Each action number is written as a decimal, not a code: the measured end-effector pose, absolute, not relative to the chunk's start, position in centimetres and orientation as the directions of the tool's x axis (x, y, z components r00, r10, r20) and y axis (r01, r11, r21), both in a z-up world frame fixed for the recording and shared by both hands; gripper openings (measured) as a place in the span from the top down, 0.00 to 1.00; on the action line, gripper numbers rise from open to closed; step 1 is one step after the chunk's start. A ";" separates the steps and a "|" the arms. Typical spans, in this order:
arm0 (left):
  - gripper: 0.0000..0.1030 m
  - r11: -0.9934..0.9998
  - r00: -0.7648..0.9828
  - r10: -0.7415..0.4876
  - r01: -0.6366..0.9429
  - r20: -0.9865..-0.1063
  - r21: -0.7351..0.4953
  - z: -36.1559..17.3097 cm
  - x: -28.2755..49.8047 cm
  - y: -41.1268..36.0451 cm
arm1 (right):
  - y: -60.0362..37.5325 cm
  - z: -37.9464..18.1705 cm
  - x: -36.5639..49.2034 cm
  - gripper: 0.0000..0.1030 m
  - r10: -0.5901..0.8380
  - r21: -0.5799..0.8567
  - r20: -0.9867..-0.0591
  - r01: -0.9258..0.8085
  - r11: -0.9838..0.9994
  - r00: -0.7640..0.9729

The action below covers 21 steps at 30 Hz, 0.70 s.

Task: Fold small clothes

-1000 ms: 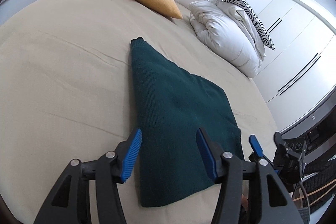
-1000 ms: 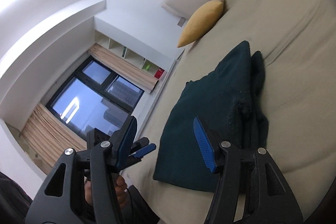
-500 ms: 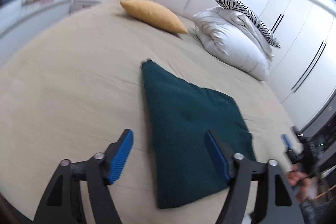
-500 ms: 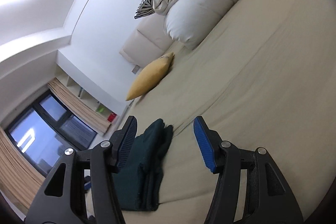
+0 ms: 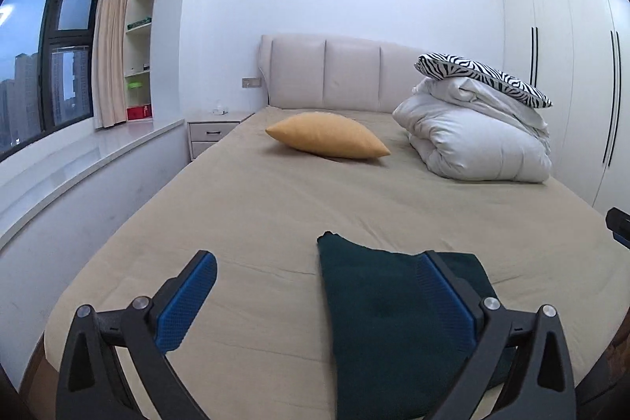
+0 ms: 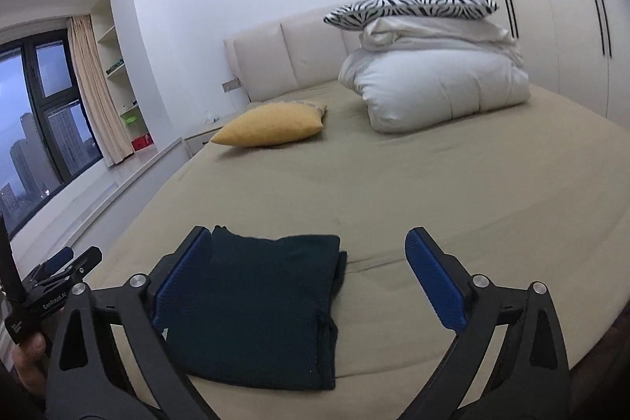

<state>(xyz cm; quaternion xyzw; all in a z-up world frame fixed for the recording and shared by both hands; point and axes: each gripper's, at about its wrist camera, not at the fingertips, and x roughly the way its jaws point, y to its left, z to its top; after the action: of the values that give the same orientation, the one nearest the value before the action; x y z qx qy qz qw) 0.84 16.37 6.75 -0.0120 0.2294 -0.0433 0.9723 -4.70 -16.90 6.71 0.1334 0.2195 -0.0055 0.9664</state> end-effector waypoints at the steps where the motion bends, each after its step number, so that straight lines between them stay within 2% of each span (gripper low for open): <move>1: 0.00 0.995 0.893 -0.102 0.084 -0.439 -0.060 7.0 0.7 16.6 | -16.3 7.5 -5.1 0.00 0.041 0.236 -0.405 0.062 0.970 0.913; 5: 0.00 0.997 0.906 -0.060 0.037 -0.420 -0.061 7.1 -0.1 16.8 | -14.0 8.5 -5.5 0.00 0.038 0.178 -0.402 0.037 0.983 0.915; 9: 0.00 0.999 0.913 -0.032 0.037 -0.407 0.006 7.0 -0.4 16.0 | -12.4 6.9 -4.2 0.00 -0.004 0.102 -0.527 0.069 0.992 0.850; 12: 0.00 0.999 0.888 0.003 0.013 -0.460 0.031 6.4 0.1 15.6 | -12.5 4.6 -3.0 0.00 0.026 0.140 -0.588 0.070 0.988 0.808; 16: 0.00 0.993 0.821 0.109 -0.068 -0.560 0.095 4.6 1.4 15.3 | -12.1 4.0 -2.8 0.00 0.013 0.152 -0.598 0.097 0.984 0.802; 21: 0.00 0.998 0.785 0.059 -0.046 -0.617 0.037 3.4 2.2 15.6 | -11.8 3.3 -2.5 0.00 -0.004 0.143 -0.621 0.119 0.982 0.784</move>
<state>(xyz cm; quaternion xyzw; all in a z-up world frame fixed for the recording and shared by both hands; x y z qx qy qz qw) 2.15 15.58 3.36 0.0099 0.3266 0.0278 0.9447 -2.49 -11.80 3.26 0.0877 0.3269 -0.0328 0.9404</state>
